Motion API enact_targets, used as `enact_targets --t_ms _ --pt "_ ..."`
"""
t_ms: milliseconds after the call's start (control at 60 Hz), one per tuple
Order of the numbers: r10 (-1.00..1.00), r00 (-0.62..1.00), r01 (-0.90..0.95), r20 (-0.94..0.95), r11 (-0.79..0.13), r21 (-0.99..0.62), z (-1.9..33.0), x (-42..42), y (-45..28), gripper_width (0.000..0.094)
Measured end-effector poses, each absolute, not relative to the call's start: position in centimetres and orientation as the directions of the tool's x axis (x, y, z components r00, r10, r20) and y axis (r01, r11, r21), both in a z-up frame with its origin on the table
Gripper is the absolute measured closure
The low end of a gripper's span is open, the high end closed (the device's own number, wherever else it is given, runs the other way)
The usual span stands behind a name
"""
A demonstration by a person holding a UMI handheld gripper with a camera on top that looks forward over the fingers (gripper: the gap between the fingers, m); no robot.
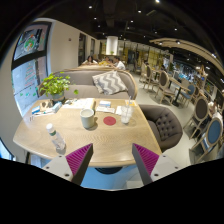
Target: Pour water
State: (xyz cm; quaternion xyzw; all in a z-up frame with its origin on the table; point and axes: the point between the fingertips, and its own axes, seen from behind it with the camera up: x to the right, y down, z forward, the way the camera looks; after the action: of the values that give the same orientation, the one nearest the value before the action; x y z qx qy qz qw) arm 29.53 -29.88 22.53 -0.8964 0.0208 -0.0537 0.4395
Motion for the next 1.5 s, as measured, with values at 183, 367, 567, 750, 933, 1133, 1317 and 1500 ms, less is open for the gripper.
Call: enact_targets --t_ms 183,367,567,750,933,1133,1317,1500 --pt "-0.065 0.995 0.019 0.077 -0.629 -0.777 20.3 28.2 -29.9 0.0102" --pt "-0.051 0.997 0.013 0.061 -0.647 -0.762 16.8 23.8 -30.6 0.0099" --pt "-0.004 1.0 0.002 0.006 -0.639 -0.769 13.2 14.3 -30.5 0.0102" --pt "0.04 0.999 -0.002 -0.03 -0.577 -0.817 10.3 6.8 -26.6 0.0113" --pt "0.05 0.998 -0.014 -0.045 -0.507 -0.862 7.3 3.3 -19.8 0.0116" --pt "0.025 0.999 -0.025 -0.041 -0.46 -0.888 4.6 2.5 -14.4 0.0177" --pt "0.025 0.999 -0.018 -0.033 -0.449 -0.893 2.7 2.0 -12.7 0.0414" --pt "0.027 1.0 0.019 0.007 -0.465 -0.885 3.0 2.0 -12.5 0.0512"
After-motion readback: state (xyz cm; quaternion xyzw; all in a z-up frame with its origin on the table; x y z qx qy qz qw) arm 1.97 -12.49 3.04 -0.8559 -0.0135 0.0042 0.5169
